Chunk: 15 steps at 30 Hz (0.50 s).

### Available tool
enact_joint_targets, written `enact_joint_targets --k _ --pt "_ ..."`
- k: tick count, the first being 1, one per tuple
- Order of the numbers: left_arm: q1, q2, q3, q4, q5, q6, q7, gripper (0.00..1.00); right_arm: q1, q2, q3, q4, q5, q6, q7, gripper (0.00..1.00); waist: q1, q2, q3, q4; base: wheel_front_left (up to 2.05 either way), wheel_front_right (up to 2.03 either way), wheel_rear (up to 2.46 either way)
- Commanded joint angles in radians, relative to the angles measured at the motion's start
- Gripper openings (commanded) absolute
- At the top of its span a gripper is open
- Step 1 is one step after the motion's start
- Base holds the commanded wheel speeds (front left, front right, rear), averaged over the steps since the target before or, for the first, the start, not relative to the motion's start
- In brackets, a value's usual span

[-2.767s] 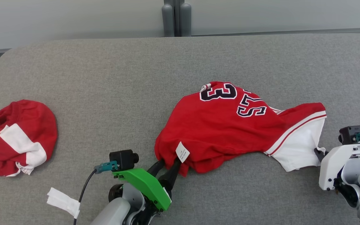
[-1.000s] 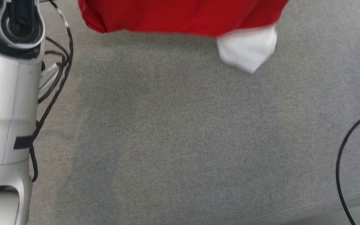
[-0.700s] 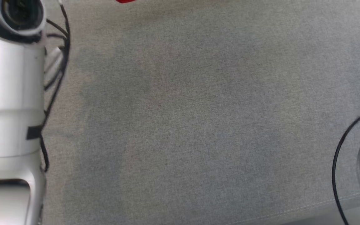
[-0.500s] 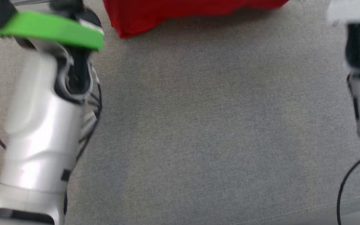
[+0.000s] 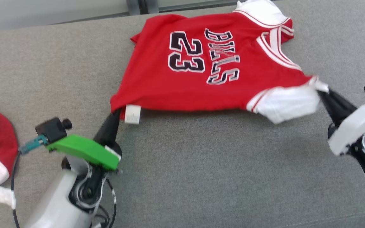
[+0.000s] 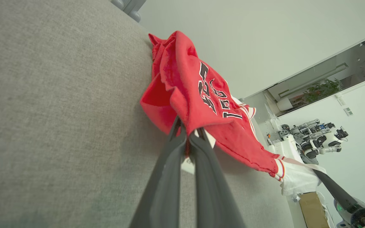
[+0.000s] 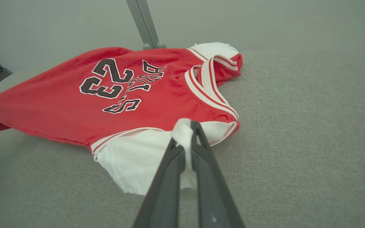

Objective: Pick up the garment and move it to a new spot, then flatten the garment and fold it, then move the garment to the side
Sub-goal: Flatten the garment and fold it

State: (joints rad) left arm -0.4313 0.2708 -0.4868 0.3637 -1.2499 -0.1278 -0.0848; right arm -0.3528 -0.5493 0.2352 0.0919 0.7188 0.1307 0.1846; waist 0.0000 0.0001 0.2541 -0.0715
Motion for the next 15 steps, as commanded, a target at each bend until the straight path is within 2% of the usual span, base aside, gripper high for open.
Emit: enact_joint_targets --k 1,7,11,15 --pt "0.037 0.015 -0.008 -0.016 -0.012 -0.004 0.007 0.0 0.039 -0.004 -0.018 -0.017 0.012 0.0 0.038 0.0 0.0 -0.0001 -0.028 0.018 0.0 0.0 0.0" --pt "0.161 0.06 -0.036 -0.083 -0.052 -0.003 0.041 0.0 0.201 -0.012 -0.104 -0.083 -0.014 0.0 0.254 0.0 0.0 -0.0001 -0.048 0.029 0.0 0.0 0.0" --pt "0.22 0.081 -0.051 -0.107 -0.061 -0.003 0.059 0.0 0.297 0.015 -0.156 -0.113 -0.023 0.0 0.417 0.0 0.0 -0.0001 -0.063 0.037 0.0 0.0 0.0" --pt "0.259 0.097 -0.06 -0.128 -0.059 0.016 0.068 0.0 0.394 0.05 -0.218 -0.168 -0.006 -0.001 0.606 0.0 0.0 -0.0001 -0.076 0.044 0.0 0.0 0.0"
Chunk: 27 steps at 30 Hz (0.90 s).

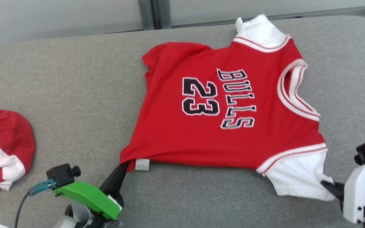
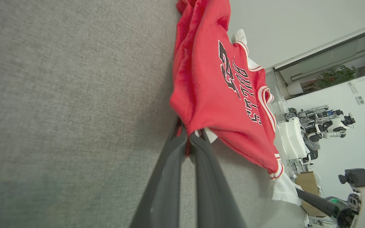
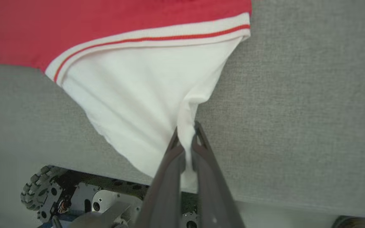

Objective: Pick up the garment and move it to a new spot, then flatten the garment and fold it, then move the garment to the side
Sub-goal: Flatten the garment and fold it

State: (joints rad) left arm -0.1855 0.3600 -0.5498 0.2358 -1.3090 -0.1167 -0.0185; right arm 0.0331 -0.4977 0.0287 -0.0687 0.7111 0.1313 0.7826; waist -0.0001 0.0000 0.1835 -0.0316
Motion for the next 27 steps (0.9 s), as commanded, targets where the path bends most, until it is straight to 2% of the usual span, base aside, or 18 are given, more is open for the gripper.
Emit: enact_joint_targets --k 1,5,8,14,17,19,23,24,27 --pt "0.021 0.012 0.002 -0.002 0.003 0.013 0.003 0.0 0.03 0.008 -0.031 -0.025 0.003 -0.001 0.049 0.0 0.0001 0.0 -0.008 0.005 0.0 0.0 0.0" --pt "0.046 0.018 -0.011 -0.014 0.004 0.026 0.012 0.0 0.101 0.052 -0.113 -0.082 -0.025 -0.001 0.185 0.0 0.0001 0.0 -0.016 0.005 0.0 0.0 0.0" --pt "0.075 0.043 -0.033 -0.023 0.002 0.038 0.054 0.0 0.13 0.093 -0.17 -0.138 -0.039 -0.001 0.258 0.0 0.0001 0.0 -0.023 0.003 0.0 0.0 0.0" --pt "0.11 0.073 -0.043 -0.075 0.0 0.079 0.085 0.0 0.159 0.157 -0.244 -0.232 -0.077 -0.001 0.289 0.0 0.0001 0.0 -0.037 0.001 0.0 0.0 0.0" --pt "0.112 0.065 -0.032 -0.098 -0.007 0.074 0.069 0.0 0.125 0.16 -0.221 -0.273 -0.071 -0.001 0.213 0.0 0.0001 0.0 -0.045 -0.002 0.0 0.0 0.0" --pt "0.104 0.056 -0.018 -0.118 -0.01 0.066 0.05 0.0 0.084 0.154 -0.209 -0.3 -0.065 -0.001 0.124 0.0 0.0001 0.0 -0.05 -0.005 0.0 0.0 0.0" --pt "0.06 0.035 0.015 -0.155 -0.023 0.044 0.008 0.0 0.003 0.151 -0.2 -0.308 -0.088 -0.001 -0.083 0.0 0.0001 0.0 -0.058 -0.007 0.0 0.0 0.0" --pt "0.027 0.018 0.035 -0.167 -0.028 0.033 -0.015 0.0 -0.045 0.148 -0.194 -0.305 -0.095 -0.001 -0.173 0.0 0.0001 0.0 -0.062 -0.006 0.0 0.0 0.0" --pt "-0.04 0.0 0.05 -0.19 -0.031 0.017 -0.017 0.0 -0.147 0.156 -0.2 -0.302 -0.107 -0.001 -0.299 0.0 0.0001 0.0 -0.064 -0.005 0.0 0.0 0.0"
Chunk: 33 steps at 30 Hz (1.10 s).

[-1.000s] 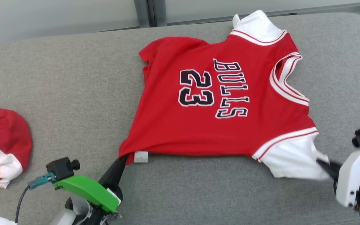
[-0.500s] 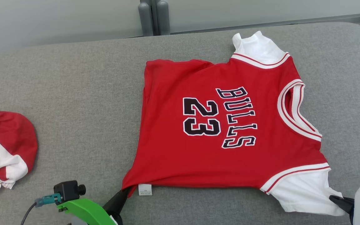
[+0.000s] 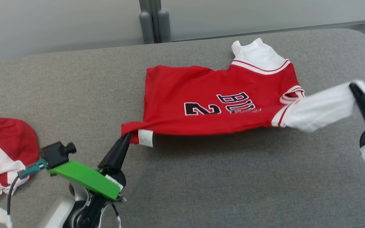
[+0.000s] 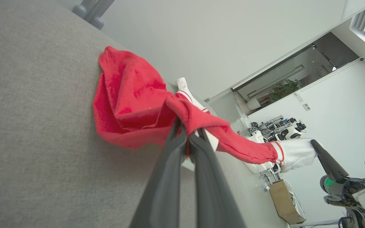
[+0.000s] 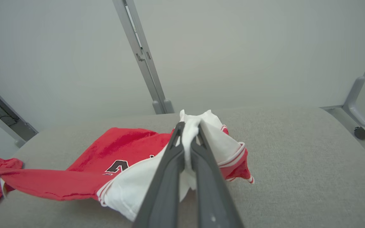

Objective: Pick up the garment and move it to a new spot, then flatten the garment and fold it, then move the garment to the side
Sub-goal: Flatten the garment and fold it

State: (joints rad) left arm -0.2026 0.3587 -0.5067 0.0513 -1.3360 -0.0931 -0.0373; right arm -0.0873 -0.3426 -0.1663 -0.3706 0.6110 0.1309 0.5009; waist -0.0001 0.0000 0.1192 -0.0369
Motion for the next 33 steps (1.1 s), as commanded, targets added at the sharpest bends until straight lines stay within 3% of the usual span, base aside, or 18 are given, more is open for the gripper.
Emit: enact_joint_targets --k 1,5,13,24,28,33 --pt "-0.049 -0.001 0.008 -0.009 -0.004 -0.009 0.009 0.0 -0.059 -0.002 -0.003 0.003 -0.013 0.0 -0.044 0.0 0.0001 0.0 0.0 -0.001 0.0 0.0 0.0" --pt "-0.201 0.015 0.022 0.007 0.001 -0.011 0.067 0.0 -0.237 -0.041 0.049 0.045 -0.06 0.0 -0.135 0.0 0.0001 0.0 0.008 -0.01 0.0 0.0 0.0" --pt "-0.542 0.066 0.091 0.083 0.046 0.046 0.15 0.0 -0.667 -0.043 0.165 0.224 -0.151 -0.001 -0.276 0.0 0.0001 0.0 0.042 -0.059 0.0 0.0 0.0" --pt "-0.802 0.063 0.101 0.132 0.097 0.097 0.192 0.0 -0.983 -0.025 0.202 0.445 -0.201 -0.001 -0.322 0.0 0.0001 0.0 0.208 -0.075 0.0 0.0 0.0" --pt "-0.869 0.062 0.095 0.194 0.191 0.096 0.109 0.0 -1.043 0.018 0.197 0.546 -0.255 -0.001 -0.394 0.0 0.0001 0.0 0.275 -0.088 0.0 0.0 0.0" --pt "-0.969 0.036 0.115 0.264 0.332 0.056 -0.132 0.0 -1.154 0.072 0.136 0.61 -0.383 -0.001 -0.656 0.0 0.0001 0.0 0.307 -0.095 0.0 0.0 0.0"
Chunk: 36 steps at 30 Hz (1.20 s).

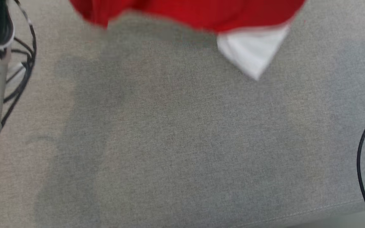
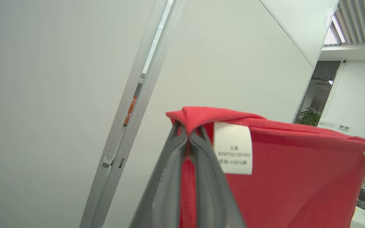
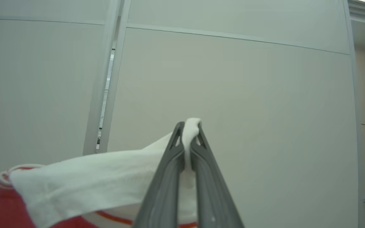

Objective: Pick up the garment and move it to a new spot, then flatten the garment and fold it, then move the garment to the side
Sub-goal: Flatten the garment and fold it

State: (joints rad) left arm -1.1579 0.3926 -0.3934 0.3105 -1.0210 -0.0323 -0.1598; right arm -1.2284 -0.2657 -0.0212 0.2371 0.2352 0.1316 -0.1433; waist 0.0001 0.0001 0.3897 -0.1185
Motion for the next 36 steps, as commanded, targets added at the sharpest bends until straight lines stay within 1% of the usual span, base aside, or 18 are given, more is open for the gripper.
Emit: enact_joint_targets --k 1,2,4,5,7,9,12,15,18,20,25,28,31,36 --pt "-0.025 0.002 0.001 0.012 0.034 -0.017 -0.037 0.0 -0.026 0.001 -0.017 0.005 -0.029 -0.002 -0.05 0.0 -0.0001 -0.0001 0.036 -0.012 0.0 0.0 0.0" --pt "-0.037 -0.005 0.005 0.017 0.051 -0.032 -0.064 0.0 -0.041 0.005 -0.024 0.003 -0.055 -0.002 -0.082 0.0 -0.0001 -0.0001 0.034 -0.011 0.0 0.0 0.0" --pt "-0.043 -0.015 0.019 0.021 0.076 -0.055 -0.091 0.0 -0.048 0.003 -0.026 -0.008 -0.092 -0.002 -0.109 0.0 -0.0001 -0.0001 0.024 -0.006 0.0 0.0 0.0" --pt "-0.034 -0.019 0.022 0.024 0.086 -0.064 -0.098 0.0 -0.039 -0.003 -0.025 -0.015 -0.102 -0.002 -0.116 0.0 -0.0001 -0.0001 0.02 -0.003 0.0 0.0 0.0" --pt "0.012 -0.03 0.026 0.043 0.105 -0.076 -0.103 0.0 0.022 -0.013 0.0 0.009 -0.101 -0.002 -0.119 0.0 -0.0001 -0.0001 0.008 0.003 0.0 0.0 0.0" --pt "0.072 -0.04 0.014 0.071 0.124 -0.086 -0.104 0.0 0.094 -0.028 0.055 0.04 -0.086 -0.002 -0.119 0.0 -0.0001 -0.0001 -0.008 0.009 0.0 0.0 0.0" --pt "0.173 -0.046 -0.004 0.109 0.136 -0.094 -0.105 0.0 0.209 -0.072 0.135 0.072 -0.047 -0.002 -0.104 0.0 -0.0001 -0.0001 -0.03 0.015 0.0 0.0 0.0" --pt "0.293 -0.052 -0.013 0.144 0.136 -0.098 -0.105 0.0 0.338 -0.104 0.207 0.087 0.014 -0.002 -0.05 0.0 -0.0001 -0.0001 -0.055 0.022 0.0 0.0 0.0" --pt "0.403 -0.052 -0.02 0.158 0.115 -0.099 -0.106 0.0 0.461 -0.15 0.263 0.059 0.095 -0.002 0.037 0.0 -0.0001 -0.0001 -0.085 0.031 0.0 0.0 0.0" --pt "0.481 -0.055 -0.041 0.167 0.095 -0.099 -0.105 0.0 0.552 -0.179 0.291 0.033 0.144 -0.002 0.114 0.0 -0.0001 -0.0001 -0.11 0.037 0.0 0.0 0.0" --pt "0.616 -0.056 -0.113 0.204 0.044 -0.099 -0.106 0.0 0.762 -0.239 0.318 -0.081 0.283 -0.002 0.344 0.0 -0.0001 -0.0001 -0.16 0.047 0.0 0.0 0.0" --pt "0.679 -0.075 -0.12 0.218 0.025 -0.099 -0.106 0.0 0.863 -0.279 0.323 -0.155 0.329 -0.002 0.46 0.0 -0.0001 -0.0001 -0.185 0.048 0.0 0.0 0.0" --pt "0.738 -0.087 -0.105 0.225 0.018 -0.099 -0.106 0.0 0.947 -0.312 0.314 -0.228 0.352 -0.002 0.561 0.0 -0.0001 -0.0001 -0.203 0.042 0.0 0.0 0.0" --pt "0.829 -0.096 -0.095 0.235 0.031 -0.098 -0.106 0.0 1.048 -0.333 0.289 -0.274 0.378 -0.002 0.727 0.0 -0.0001 -0.0001 -0.226 0.028 0.0 0.0 0.0"
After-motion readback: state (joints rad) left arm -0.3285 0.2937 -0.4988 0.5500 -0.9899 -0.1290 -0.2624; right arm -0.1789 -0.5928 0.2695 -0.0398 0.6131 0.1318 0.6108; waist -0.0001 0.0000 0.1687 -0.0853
